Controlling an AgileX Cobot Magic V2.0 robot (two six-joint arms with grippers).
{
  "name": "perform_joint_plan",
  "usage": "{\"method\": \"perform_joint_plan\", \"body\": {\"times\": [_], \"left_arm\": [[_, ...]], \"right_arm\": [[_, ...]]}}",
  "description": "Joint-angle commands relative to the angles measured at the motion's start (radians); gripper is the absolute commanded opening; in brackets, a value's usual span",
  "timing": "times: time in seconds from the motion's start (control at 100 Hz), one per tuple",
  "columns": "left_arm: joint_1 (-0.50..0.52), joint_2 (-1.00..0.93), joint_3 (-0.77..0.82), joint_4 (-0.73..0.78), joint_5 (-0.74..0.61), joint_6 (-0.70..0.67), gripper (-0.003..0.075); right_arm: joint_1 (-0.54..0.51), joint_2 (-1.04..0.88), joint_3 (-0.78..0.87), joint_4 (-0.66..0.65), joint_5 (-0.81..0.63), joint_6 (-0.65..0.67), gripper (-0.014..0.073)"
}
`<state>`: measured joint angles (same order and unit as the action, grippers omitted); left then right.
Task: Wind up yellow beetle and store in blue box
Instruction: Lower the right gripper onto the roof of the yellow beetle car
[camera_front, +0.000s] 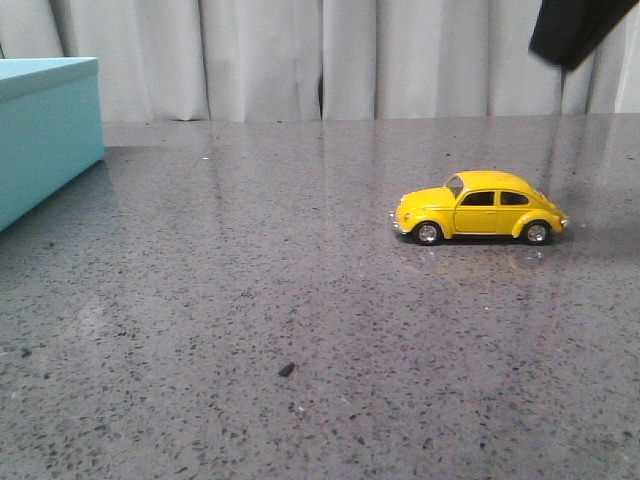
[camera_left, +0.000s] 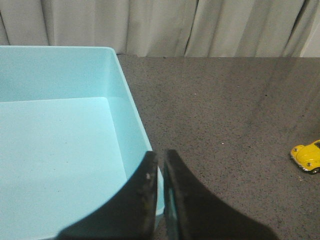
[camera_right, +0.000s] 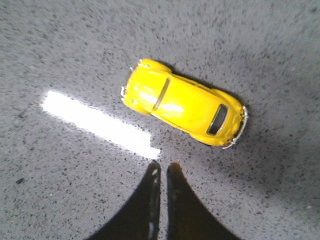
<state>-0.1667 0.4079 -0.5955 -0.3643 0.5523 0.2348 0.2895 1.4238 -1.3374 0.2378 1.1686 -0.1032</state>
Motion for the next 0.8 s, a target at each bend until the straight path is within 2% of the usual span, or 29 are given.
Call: {"method": "perform_joint_plan", "body": {"times": [0.0, 0.15, 0.37, 0.79], "left_arm": [[-0.016, 0.005, -0.036, -0.013, -0.066, 0.002, -0.0019], [-0.025, 0.005, -0.036, -0.013, -0.066, 0.002, -0.0019], [-0.025, 0.005, -0.036, -0.013, -0.066, 0.002, -0.0019], [-0.025, 0.005, -0.036, -0.013, -0.066, 0.002, -0.0019]], "right_arm": [[0.001, 0.010, -0.038, 0.005, -0.012, 0.024, -0.0048], [0.001, 0.051, -0.038, 0.007, -0.015, 0.048, -0.0048], [0.001, 0.072, -0.038, 0.007, -0.113, 0.084, -0.0048], [0.005, 0.129, -0.038, 0.025, -0.149, 0.094, -0.0048]]}}
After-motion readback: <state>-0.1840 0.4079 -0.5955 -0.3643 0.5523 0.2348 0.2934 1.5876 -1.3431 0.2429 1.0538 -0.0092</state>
